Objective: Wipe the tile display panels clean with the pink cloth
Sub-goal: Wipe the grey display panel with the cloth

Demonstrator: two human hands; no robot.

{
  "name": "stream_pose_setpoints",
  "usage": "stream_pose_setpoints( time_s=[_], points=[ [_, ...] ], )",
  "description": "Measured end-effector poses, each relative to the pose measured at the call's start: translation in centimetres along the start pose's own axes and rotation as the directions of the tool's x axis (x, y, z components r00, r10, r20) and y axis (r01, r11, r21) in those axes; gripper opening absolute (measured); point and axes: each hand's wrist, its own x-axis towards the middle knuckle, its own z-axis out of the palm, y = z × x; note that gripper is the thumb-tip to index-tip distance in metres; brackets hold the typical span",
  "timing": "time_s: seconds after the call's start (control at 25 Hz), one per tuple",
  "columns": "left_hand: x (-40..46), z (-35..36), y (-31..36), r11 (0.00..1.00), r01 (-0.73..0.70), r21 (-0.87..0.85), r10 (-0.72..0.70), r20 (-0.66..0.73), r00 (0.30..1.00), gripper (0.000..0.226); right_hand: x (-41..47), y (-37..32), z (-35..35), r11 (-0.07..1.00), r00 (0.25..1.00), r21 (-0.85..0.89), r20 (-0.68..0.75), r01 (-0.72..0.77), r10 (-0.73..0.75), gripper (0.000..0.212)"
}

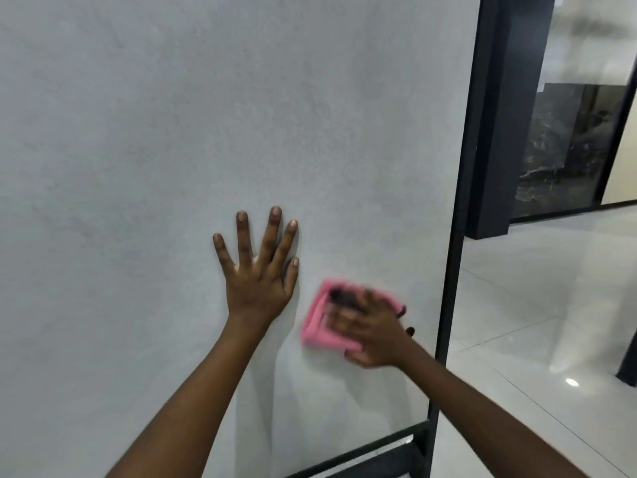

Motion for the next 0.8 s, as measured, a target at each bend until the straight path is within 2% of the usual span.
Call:
stream_pose_setpoints(
  time_s=[0.04,0.08,0.12,0.16,0.2,0.24,0.32,0.36,0.4,0.44,0.48,0.52,0.6,0.64,0.68,0.72,0.76,0.8],
  points=[
    [0.2,-0.1,-0.1,1.0,-0.008,-0.005,0.008,0.003,1.0,0.06,-1.1,-0.8,0.7,0.983,0.979,-0.047,0.115,0.175,-0.169,0.087],
    [0.5,-0.3,-0.1,1.0,-0.002,-0.026,0.002,0.003,1.0,0.06,-1.4,0.0,0.5,0.965,0.955,-0.048,0.165,0.256,-0.245,0.083],
    [0.7,-0.7,0.1,0.998,0.028,-0.061,-0.028,0.003,1.0,0.059,-1.2,2.0,-0.2,0.97,0.964,-0.048,0.131,0.239,-0.231,0.078],
    [0.5,-1.0,0.4,0.99,0.08,-0.116,-0.08,0.003,0.997,0.059,-0.5,4.3,-1.3,0.991,0.992,-0.044,0.043,0.124,-0.122,0.074],
    [-0.1,-1.2,1.0,0.976,0.138,-0.169,-0.138,0.011,0.99,0.06,0.1,7.1,-2.6,0.998,0.996,-0.023,-0.073,-0.059,0.057,0.073],
    [-1.2,-1.2,1.6,0.968,0.161,-0.192,-0.159,0.024,0.987,0.061,0.1,10.3,-4.2,0.966,0.95,0.006,-0.179,-0.258,0.255,0.075],
    [-4.3,-0.5,2.5,0.986,0.058,-0.158,-0.052,0.042,0.998,0.065,-0.4,15.0,-6.9,0.81,0.755,0.12,-0.305,-0.574,0.58,0.081],
    [-5.6,0.0,2.6,0.994,-0.032,-0.109,0.036,0.038,0.999,0.065,-0.9,15.6,-7.3,0.743,0.673,0.172,-0.331,-0.647,0.662,0.083],
    [-6.6,0.7,2.3,0.993,-0.094,-0.065,0.096,0.032,0.995,0.063,-1.7,14.9,-6.5,0.716,0.639,0.191,-0.339,-0.672,0.691,0.085],
    [-7.0,1.4,2.1,0.992,-0.119,-0.033,0.12,0.019,0.993,0.061,-2.4,13.2,-5.2,0.717,0.637,0.21,-0.342,-0.665,0.691,0.086],
    [-7.1,1.8,2.0,0.992,-0.122,-0.016,0.122,0.004,0.993,0.059,-3.5,10.3,-3.3,0.734,0.664,0.226,-0.317,-0.64,0.677,0.084],
    [-7.1,1.9,2.0,0.993,-0.118,-0.008,0.118,-0.008,0.993,0.058,-4.7,6.5,-1.2,0.781,0.735,0.224,-0.265,-0.583,0.624,0.082],
    [-7.2,1.8,2.3,0.992,-0.123,0.0,0.123,-0.016,0.992,0.057,-7.2,-1.1,2.9,0.935,0.933,0.129,-0.104,-0.332,0.345,0.084],
    [-7.3,1.7,2.2,0.992,-0.123,-0.007,0.123,-0.01,0.992,0.057,-7.9,-3.8,4.1,0.983,0.985,0.062,-0.018,-0.171,0.173,0.088],
    [-7.2,1.7,2.1,0.992,-0.126,-0.019,0.126,-0.008,0.992,0.057,-8.1,-4.8,4.8,0.998,0.997,0.023,0.051,-0.056,0.055,0.09],
    [-7.0,1.6,1.9,0.991,-0.133,-0.03,0.133,-0.007,0.991,0.058,-7.6,-4.2,4.6,1.0,0.998,0.011,0.066,-0.013,0.013,0.089],
    [-6.8,1.3,1.9,0.99,-0.131,-0.043,0.131,-0.006,0.991,0.06,-6.7,-2.3,3.6,0.998,0.999,0.016,0.011,-0.053,0.053,0.084],
    [-6.7,1.0,2.0,0.991,-0.111,-0.08,0.111,-0.007,0.994,0.062,-5.7,0.0,2.4,0.988,0.984,0.043,-0.092,-0.15,0.153,0.077]
  ],
)
